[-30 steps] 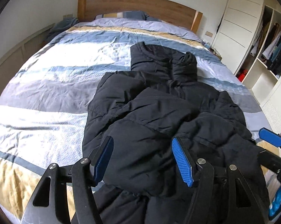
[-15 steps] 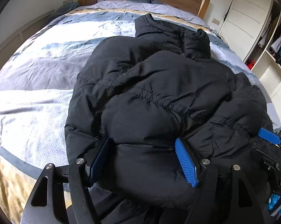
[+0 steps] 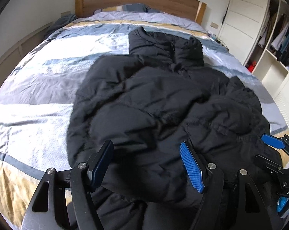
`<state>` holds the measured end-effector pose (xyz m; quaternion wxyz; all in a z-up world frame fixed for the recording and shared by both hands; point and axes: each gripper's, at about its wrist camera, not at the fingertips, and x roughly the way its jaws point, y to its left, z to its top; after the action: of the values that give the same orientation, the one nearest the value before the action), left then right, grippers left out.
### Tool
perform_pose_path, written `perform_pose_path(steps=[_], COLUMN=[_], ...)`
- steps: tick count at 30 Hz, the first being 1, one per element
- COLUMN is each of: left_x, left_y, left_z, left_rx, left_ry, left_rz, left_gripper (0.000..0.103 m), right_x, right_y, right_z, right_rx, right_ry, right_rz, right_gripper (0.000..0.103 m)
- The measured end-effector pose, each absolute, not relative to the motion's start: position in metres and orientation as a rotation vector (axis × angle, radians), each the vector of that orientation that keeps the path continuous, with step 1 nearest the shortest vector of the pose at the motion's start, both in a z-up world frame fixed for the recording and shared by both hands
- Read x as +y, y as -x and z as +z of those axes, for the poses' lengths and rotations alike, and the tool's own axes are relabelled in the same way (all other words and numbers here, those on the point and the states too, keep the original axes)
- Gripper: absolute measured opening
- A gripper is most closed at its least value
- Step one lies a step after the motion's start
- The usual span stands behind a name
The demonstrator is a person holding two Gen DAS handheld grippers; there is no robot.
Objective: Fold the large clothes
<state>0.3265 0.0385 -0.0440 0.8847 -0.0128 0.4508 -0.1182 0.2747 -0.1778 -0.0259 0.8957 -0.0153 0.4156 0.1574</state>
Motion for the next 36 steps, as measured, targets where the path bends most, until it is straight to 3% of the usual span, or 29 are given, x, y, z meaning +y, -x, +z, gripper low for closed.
perform_pose_path(steps=[15, 28, 36], left_x=[0.036, 0.023, 0.014], left_y=[-0.33, -0.273, -0.221], left_z=[-0.07, -0.018, 0.014], left_rx=[0.992, 0.853, 0.753], left_ry=[-0.014, -0.027, -0.049], left_rz=[-0.2, -0.101, -0.083], left_gripper=[0.073, 0.073, 0.081], right_x=[-0.186, -0.189, -0.2], right_y=[-0.284, -0.238, -0.199], right_z=[-0.079, -0.043, -0.008], right_rx=[0.956, 0.946, 0.866], right_ry=[-0.084, -0.026, -0.032], right_rz=[0.299, 0.252, 0.217], right_gripper=[0.065, 0.065, 0.065])
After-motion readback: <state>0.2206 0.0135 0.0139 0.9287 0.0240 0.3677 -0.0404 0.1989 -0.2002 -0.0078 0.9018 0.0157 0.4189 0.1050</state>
